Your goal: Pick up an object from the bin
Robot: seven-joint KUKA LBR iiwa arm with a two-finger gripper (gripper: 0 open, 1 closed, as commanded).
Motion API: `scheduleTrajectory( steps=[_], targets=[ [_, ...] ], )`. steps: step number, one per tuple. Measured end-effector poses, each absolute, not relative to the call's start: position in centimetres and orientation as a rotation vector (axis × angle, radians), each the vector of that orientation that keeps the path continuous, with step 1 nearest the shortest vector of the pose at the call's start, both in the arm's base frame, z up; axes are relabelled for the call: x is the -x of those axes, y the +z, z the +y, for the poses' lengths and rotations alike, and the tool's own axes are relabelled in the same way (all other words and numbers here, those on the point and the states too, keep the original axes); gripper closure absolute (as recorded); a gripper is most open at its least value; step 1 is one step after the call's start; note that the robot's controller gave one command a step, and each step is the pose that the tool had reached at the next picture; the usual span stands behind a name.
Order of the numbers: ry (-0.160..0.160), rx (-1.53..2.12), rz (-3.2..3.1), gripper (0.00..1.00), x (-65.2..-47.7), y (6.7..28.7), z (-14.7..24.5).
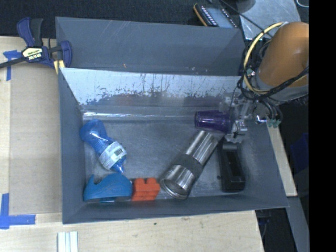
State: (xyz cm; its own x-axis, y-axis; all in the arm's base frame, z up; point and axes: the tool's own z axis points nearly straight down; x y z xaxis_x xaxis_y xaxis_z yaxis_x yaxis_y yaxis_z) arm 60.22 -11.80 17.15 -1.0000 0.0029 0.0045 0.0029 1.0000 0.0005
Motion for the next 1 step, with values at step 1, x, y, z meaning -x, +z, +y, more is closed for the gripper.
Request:
scheduleTrajectory(
  steps=[1],
  targets=[
    [0.001,0.000,-3.146,0.00,-60.41,17.66,-11.75]
  ],
)
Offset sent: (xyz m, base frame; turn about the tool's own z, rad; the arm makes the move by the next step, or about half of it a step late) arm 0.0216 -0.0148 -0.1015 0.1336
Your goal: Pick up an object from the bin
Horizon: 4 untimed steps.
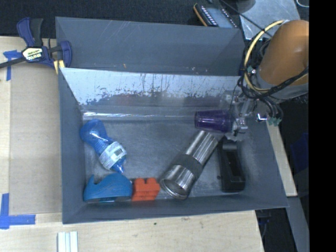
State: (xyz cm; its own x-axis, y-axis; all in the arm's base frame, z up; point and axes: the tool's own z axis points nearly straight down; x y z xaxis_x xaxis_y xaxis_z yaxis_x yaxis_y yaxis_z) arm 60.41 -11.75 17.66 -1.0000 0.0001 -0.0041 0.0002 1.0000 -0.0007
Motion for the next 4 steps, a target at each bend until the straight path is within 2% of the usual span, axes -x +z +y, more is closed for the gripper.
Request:
scheduleTrajectory(
  steps=[1,2,3,4],
  targets=[
    [0.012,-0.211,3.135,0.00,-62.62,7.49,-12.93],
    [0.011,-0.388,3.121,0.00,-62.20,6.99,-13.36],
    [0.013,-0.212,3.134,0.00,-62.61,7.44,-12.87],
    [0.015,-0.385,3.123,0.00,-62.26,7.07,-13.29]
  ],
)
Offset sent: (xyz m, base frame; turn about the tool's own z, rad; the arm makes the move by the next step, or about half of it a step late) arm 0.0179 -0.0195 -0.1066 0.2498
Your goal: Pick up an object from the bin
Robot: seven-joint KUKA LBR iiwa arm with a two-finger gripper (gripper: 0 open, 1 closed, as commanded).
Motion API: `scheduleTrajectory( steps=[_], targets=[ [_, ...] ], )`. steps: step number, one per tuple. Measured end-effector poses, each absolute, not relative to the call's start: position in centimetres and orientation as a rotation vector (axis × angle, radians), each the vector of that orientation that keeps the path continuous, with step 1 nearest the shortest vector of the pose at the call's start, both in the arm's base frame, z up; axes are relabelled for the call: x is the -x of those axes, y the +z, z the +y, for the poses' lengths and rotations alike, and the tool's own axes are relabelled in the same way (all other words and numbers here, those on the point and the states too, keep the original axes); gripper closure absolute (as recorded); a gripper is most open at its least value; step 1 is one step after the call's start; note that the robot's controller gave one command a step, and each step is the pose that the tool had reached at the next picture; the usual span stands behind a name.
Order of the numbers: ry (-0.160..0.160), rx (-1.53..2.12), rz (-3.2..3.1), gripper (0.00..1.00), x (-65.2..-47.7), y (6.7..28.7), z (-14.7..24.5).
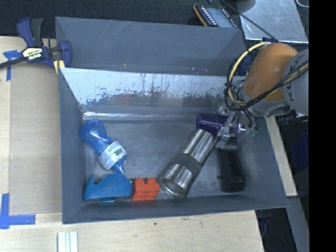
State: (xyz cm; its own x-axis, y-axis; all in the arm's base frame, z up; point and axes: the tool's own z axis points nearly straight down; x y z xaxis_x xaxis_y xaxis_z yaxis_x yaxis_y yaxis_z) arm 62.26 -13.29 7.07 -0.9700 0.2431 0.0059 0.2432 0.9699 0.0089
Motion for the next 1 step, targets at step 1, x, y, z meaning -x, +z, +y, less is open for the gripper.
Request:
scheduleTrajectory(
  steps=[1],
  targets=[
    [-0.014,0.212,-3.139,1.00,-62.70,7.46,-12.82]
  ],
)
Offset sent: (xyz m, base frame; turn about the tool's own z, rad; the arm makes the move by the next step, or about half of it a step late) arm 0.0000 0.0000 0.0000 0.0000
